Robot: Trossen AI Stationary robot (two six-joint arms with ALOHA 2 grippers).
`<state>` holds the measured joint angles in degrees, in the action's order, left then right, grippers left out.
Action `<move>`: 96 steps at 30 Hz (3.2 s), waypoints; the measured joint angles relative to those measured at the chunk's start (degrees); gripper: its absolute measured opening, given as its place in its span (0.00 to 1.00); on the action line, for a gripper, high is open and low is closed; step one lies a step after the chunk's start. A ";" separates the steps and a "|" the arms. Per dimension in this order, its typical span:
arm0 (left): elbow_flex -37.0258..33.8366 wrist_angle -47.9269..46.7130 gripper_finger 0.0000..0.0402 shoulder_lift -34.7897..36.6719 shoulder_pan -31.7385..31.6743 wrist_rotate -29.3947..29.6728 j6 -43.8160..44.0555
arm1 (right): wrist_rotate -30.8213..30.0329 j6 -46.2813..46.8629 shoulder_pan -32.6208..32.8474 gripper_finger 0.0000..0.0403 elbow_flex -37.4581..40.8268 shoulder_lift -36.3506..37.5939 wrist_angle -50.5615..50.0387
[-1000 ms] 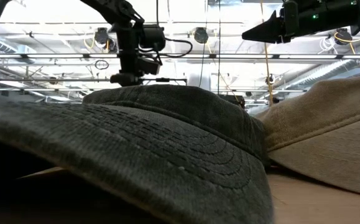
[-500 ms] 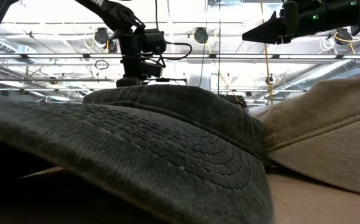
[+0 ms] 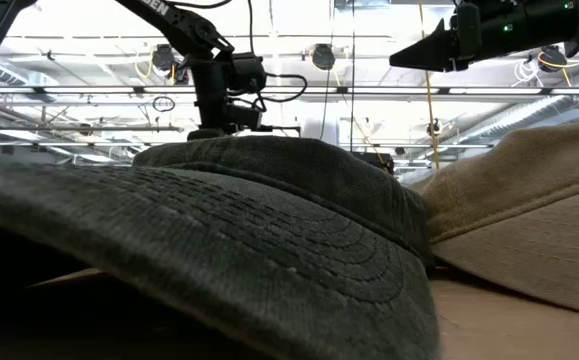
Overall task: Pick & Place hat
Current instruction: Put the top blue cap into the orange bin
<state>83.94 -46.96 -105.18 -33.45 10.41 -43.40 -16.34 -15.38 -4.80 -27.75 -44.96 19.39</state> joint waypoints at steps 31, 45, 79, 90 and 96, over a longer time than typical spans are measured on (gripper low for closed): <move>0.02 5.39 0.28 -0.64 2.80 7.91 2.90 | -0.02 -0.31 0.00 0.12 0.00 -0.01 -1.31; 0.02 31.30 0.28 -0.63 -2.74 -5.16 26.51 | -0.04 -0.74 -0.01 0.12 0.00 -0.02 -2.05; 0.07 25.86 0.28 -8.68 -1.18 1.31 36.19 | -0.04 -0.13 -0.13 0.12 0.00 0.00 -1.44; 0.02 25.19 0.28 -12.16 -1.84 1.69 36.52 | -0.04 -0.11 -0.13 0.12 0.00 0.00 -1.46; 0.00 25.47 0.28 -10.53 -1.56 1.77 33.13 | -0.02 -0.37 -0.13 0.12 0.00 0.01 -1.47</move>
<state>83.94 -21.48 -115.72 -35.01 12.19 -10.27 -16.37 -15.75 -4.93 -27.75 -44.95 17.92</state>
